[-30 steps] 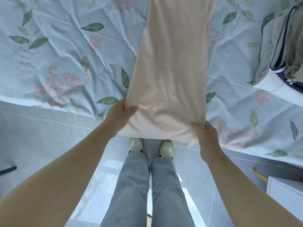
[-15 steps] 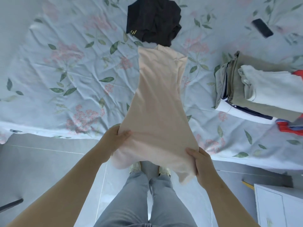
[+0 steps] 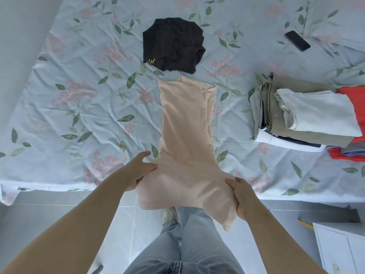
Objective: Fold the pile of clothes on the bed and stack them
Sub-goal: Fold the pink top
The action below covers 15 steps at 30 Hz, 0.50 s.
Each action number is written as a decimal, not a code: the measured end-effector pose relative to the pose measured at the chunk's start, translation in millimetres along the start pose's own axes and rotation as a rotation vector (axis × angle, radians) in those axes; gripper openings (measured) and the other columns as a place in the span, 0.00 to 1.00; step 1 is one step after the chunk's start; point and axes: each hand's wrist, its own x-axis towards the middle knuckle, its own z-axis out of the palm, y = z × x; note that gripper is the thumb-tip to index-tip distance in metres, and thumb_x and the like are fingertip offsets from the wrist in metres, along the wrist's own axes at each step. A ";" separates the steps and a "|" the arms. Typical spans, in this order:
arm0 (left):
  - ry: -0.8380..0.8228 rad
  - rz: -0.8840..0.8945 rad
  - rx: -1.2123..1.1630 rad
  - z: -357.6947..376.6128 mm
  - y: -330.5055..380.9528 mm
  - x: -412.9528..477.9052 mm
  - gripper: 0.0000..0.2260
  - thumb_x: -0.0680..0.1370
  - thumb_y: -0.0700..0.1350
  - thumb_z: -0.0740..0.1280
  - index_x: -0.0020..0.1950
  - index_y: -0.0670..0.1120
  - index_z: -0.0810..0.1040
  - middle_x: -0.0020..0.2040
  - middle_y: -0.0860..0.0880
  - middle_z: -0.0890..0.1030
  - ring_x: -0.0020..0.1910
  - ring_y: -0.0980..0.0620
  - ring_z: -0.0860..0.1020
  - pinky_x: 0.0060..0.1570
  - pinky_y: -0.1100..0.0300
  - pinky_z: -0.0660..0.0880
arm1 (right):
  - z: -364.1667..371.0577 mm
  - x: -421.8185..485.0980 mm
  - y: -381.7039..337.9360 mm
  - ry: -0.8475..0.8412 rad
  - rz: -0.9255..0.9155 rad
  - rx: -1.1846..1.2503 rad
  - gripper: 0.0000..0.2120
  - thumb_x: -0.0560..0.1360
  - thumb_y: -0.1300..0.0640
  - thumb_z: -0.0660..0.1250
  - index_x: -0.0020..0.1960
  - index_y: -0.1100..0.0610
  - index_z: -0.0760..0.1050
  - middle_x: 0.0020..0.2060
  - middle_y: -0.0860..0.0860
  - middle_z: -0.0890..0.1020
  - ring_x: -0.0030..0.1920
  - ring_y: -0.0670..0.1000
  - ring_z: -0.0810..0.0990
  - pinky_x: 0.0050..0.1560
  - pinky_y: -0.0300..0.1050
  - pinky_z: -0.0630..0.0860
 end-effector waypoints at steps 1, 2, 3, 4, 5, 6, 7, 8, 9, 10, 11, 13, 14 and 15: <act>-0.020 -0.026 -0.020 -1.4 9.7 6.8 0.24 0.78 0.39 0.66 0.71 0.54 0.64 0.58 0.43 0.75 0.53 0.43 0.78 0.47 0.52 0.77 | 0.8 7.4 -10.5 -0.010 0.003 0.017 0.18 0.77 0.59 0.64 0.66 0.58 0.68 0.50 0.59 0.80 0.45 0.57 0.80 0.38 0.46 0.75; -0.039 -0.057 -0.029 -2.6 19.1 14.1 0.22 0.78 0.39 0.65 0.71 0.53 0.66 0.58 0.43 0.76 0.53 0.44 0.77 0.50 0.53 0.76 | 1.3 14.9 -21.7 -0.017 0.012 0.033 0.21 0.77 0.59 0.65 0.68 0.55 0.65 0.49 0.58 0.80 0.44 0.56 0.80 0.37 0.46 0.75; -0.049 -0.090 -0.020 -3.9 29.0 21.5 0.21 0.79 0.38 0.64 0.70 0.51 0.68 0.57 0.43 0.76 0.52 0.45 0.76 0.51 0.54 0.74 | 2.4 21.8 -35.3 -0.028 0.025 0.036 0.23 0.77 0.60 0.65 0.70 0.51 0.64 0.48 0.56 0.80 0.43 0.55 0.80 0.36 0.45 0.75; -0.053 -0.123 0.000 -4.6 40.2 27.9 0.19 0.79 0.37 0.63 0.68 0.49 0.70 0.55 0.43 0.77 0.50 0.47 0.75 0.50 0.56 0.72 | 4.5 29.0 -50.5 -0.039 0.038 0.030 0.24 0.77 0.61 0.65 0.71 0.49 0.63 0.46 0.56 0.80 0.41 0.54 0.80 0.34 0.45 0.75; -0.051 -0.158 0.022 -4.9 53.0 33.7 0.18 0.79 0.36 0.63 0.67 0.48 0.71 0.55 0.43 0.78 0.49 0.47 0.74 0.49 0.57 0.71 | 8.0 35.4 -66.8 -0.051 0.056 0.020 0.24 0.77 0.62 0.64 0.71 0.50 0.63 0.44 0.56 0.80 0.40 0.54 0.79 0.33 0.44 0.75; -0.046 -0.188 0.033 -5.8 67.6 40.0 0.17 0.79 0.36 0.62 0.66 0.48 0.73 0.54 0.43 0.79 0.48 0.48 0.74 0.48 0.58 0.72 | 12.7 43.4 -83.8 -0.067 0.083 0.017 0.22 0.78 0.63 0.63 0.69 0.51 0.64 0.43 0.56 0.80 0.38 0.53 0.79 0.32 0.44 0.75; -0.041 -0.212 0.028 -7.0 83.2 45.8 0.15 0.79 0.36 0.62 0.65 0.47 0.74 0.53 0.43 0.80 0.47 0.49 0.76 0.46 0.59 0.73 | 18.2 51.9 -101.9 -0.087 0.123 0.029 0.18 0.78 0.64 0.62 0.66 0.52 0.66 0.40 0.55 0.79 0.36 0.53 0.78 0.29 0.43 0.76; -0.046 -0.227 -0.001 -7.1 100.5 51.1 0.14 0.79 0.36 0.62 0.64 0.46 0.74 0.50 0.43 0.81 0.44 0.49 0.78 0.42 0.58 0.76 | 23.8 62.0 -120.1 -0.105 0.166 0.074 0.12 0.78 0.64 0.61 0.60 0.55 0.68 0.37 0.55 0.78 0.34 0.52 0.76 0.27 0.42 0.76; -0.045 -0.224 -0.081 -6.2 120.0 56.2 0.12 0.79 0.38 0.63 0.63 0.44 0.74 0.46 0.42 0.81 0.39 0.48 0.79 0.35 0.57 0.78 | 29.7 73.7 -139.9 -0.116 0.202 0.162 0.06 0.79 0.63 0.60 0.55 0.58 0.70 0.35 0.55 0.76 0.33 0.52 0.75 0.25 0.41 0.77; -0.030 -0.189 -0.241 -6.1 138.5 63.6 0.11 0.80 0.41 0.63 0.62 0.43 0.73 0.41 0.41 0.79 0.32 0.47 0.79 0.27 0.58 0.77 | 36.5 85.3 -160.4 -0.124 0.204 0.297 0.02 0.79 0.62 0.60 0.51 0.60 0.71 0.33 0.55 0.75 0.34 0.51 0.75 0.25 0.41 0.78; -0.005 -0.106 -0.493 -6.4 155.6 72.2 0.11 0.80 0.44 0.63 0.62 0.43 0.70 0.39 0.41 0.78 0.26 0.47 0.78 0.21 0.60 0.74 | 43.3 95.3 -180.5 -0.133 0.156 0.457 0.04 0.80 0.60 0.59 0.49 0.60 0.71 0.34 0.54 0.76 0.35 0.51 0.76 0.28 0.42 0.79; 0.030 0.124 -1.068 -7.2 180.0 93.0 0.17 0.81 0.51 0.60 0.67 0.47 0.65 0.50 0.38 0.77 0.29 0.45 0.81 0.27 0.56 0.78 | 52.5 114.5 -213.6 -0.153 -0.063 0.655 0.09 0.81 0.54 0.58 0.57 0.58 0.69 0.45 0.53 0.79 0.45 0.53 0.80 0.41 0.47 0.82; 0.032 0.209 -1.208 -7.9 187.5 102.9 0.21 0.81 0.54 0.58 0.72 0.50 0.61 0.59 0.38 0.75 0.38 0.43 0.83 0.36 0.51 0.81 | 56.6 120.7 -224.8 -0.165 -0.159 0.633 0.13 0.82 0.51 0.55 0.64 0.53 0.67 0.53 0.51 0.78 0.52 0.54 0.79 0.50 0.50 0.79; 0.043 0.236 -1.219 -7.2 191.8 111.3 0.24 0.81 0.57 0.57 0.75 0.52 0.57 0.64 0.39 0.73 0.45 0.42 0.82 0.42 0.47 0.80 | 60.0 127.1 -231.2 -0.171 -0.214 0.555 0.19 0.82 0.48 0.53 0.72 0.51 0.61 0.61 0.49 0.75 0.59 0.55 0.76 0.57 0.51 0.75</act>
